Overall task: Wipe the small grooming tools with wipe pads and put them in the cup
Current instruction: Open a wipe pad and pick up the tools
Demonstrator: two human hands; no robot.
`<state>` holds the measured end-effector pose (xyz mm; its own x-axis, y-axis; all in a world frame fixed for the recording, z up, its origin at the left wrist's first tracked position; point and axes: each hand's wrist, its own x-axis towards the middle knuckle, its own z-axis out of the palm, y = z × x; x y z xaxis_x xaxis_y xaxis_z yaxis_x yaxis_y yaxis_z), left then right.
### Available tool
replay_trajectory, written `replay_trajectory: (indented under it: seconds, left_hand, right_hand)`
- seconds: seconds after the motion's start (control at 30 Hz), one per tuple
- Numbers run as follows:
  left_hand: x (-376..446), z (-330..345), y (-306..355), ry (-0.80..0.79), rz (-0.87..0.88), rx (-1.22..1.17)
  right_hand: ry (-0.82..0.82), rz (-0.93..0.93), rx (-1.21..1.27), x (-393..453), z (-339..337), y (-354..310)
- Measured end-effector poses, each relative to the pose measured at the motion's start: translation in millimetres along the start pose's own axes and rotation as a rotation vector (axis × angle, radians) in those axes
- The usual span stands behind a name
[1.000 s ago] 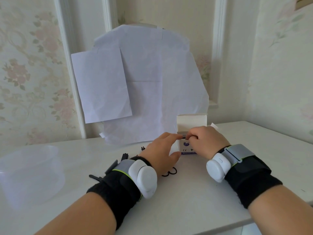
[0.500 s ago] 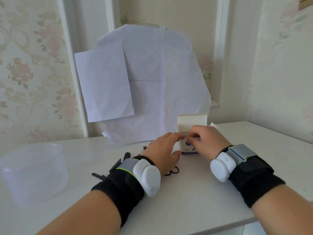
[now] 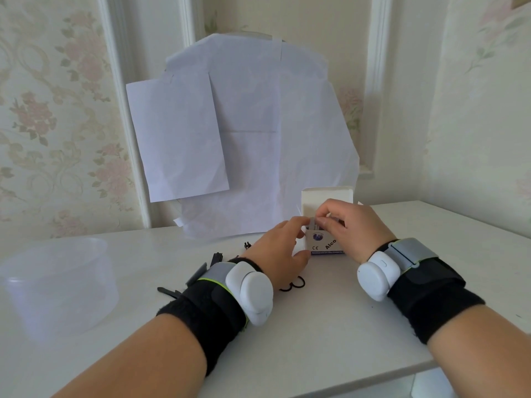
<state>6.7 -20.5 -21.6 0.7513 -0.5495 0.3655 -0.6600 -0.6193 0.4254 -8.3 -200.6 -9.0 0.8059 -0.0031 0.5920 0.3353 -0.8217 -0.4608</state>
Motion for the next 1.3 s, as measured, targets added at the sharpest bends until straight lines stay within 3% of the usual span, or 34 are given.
replay_trajectory:
  seconds: [0.33, 0.67, 0.77, 1.13, 1.3]
  left_hand:
    - [0, -4, 3, 0.055, -0.030, -0.091]
    - [3, -11, 7, 0.369, -0.053, -0.317]
    - [3, -12, 6, 0.399, -0.057, -0.351]
    - [4, -21, 4, 0.376, -0.218, -0.835]
    - [2, -21, 8, 0.344, -0.217, -0.897]
  right_hand:
    - [-0.092, 0.038, -0.032, 1, 3, 0]
    - [0.212, -0.100, 0.020, -1, -7, -9]
    - [0.276, -0.121, 0.087, -2, -7, -12]
    - [0.070, -0.071, 0.235, -9, -3, -21]
    - [0.042, -0.044, 0.273, -9, -4, -24]
